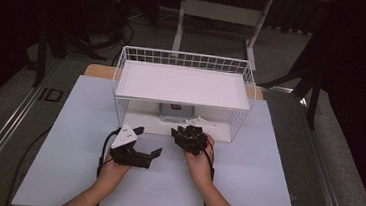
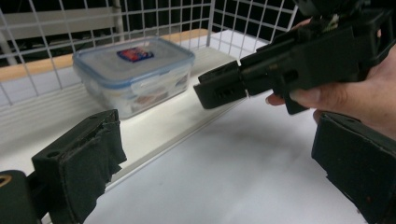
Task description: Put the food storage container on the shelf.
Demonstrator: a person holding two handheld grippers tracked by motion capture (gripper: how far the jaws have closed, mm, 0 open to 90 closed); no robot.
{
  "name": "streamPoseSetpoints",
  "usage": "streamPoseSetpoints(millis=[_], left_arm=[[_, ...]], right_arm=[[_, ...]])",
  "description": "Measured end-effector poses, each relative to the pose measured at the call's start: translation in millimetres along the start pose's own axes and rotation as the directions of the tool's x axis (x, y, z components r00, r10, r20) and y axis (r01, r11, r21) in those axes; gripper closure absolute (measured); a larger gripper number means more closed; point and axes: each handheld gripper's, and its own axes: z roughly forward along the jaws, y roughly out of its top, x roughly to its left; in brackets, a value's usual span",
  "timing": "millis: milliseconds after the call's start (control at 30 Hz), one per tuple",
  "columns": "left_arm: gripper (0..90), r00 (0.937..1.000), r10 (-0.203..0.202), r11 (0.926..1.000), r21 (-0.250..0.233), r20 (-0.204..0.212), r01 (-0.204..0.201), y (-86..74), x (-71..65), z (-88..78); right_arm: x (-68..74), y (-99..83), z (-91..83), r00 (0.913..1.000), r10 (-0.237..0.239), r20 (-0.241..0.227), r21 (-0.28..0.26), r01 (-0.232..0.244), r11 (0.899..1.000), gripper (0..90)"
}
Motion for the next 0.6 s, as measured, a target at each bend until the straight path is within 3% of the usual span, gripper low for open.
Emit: streamPoseSetpoints(millis=[100, 200, 233, 367, 600], left_arm=[[3.0, 0.9995, -0.019, 0.9998, 0.001, 0.026, 0.019, 3.7, -0.7, -0.7], [3.0, 0.9992, -0.008, 1.0000, -0.004, 0.039, 0.008, 6.8, -3.9, 0.3], [3.0, 0.9990, -0.006, 1.0000, -0.006, 0.043, 0.006, 7.9, -4.6, 0.9], [3.0, 0.9976, 0.000, 1.0000, -0.004, 0.069, 0.001, 12.4, -7.7, 1.7], [3.0, 0.9955, 0.038, 0.9993, -0.010, 0.086, -0.037, 17.0, -11.0, -5.7]], right_arm=[[0.7, 0.0, -7.5, 0.9999, -0.010, -0.009, -0.022, 0.010, 1.000, 44.2], [0.1, -0.1, -18.5, 0.9993, 0.019, -0.032, -0.063, -0.021, 0.998, 33.6], [0.5, -0.7, -21.3, 0.9992, 0.009, -0.039, -0.063, -0.012, 0.998, 29.1], [-0.4, -4.0, -29.1, 0.9980, 0.007, -0.063, -0.089, -0.013, 0.996, 18.6], [-3.0, -12.4, -35.2, 0.9969, -0.048, -0.062, -0.082, 0.043, 0.996, 14.7]])
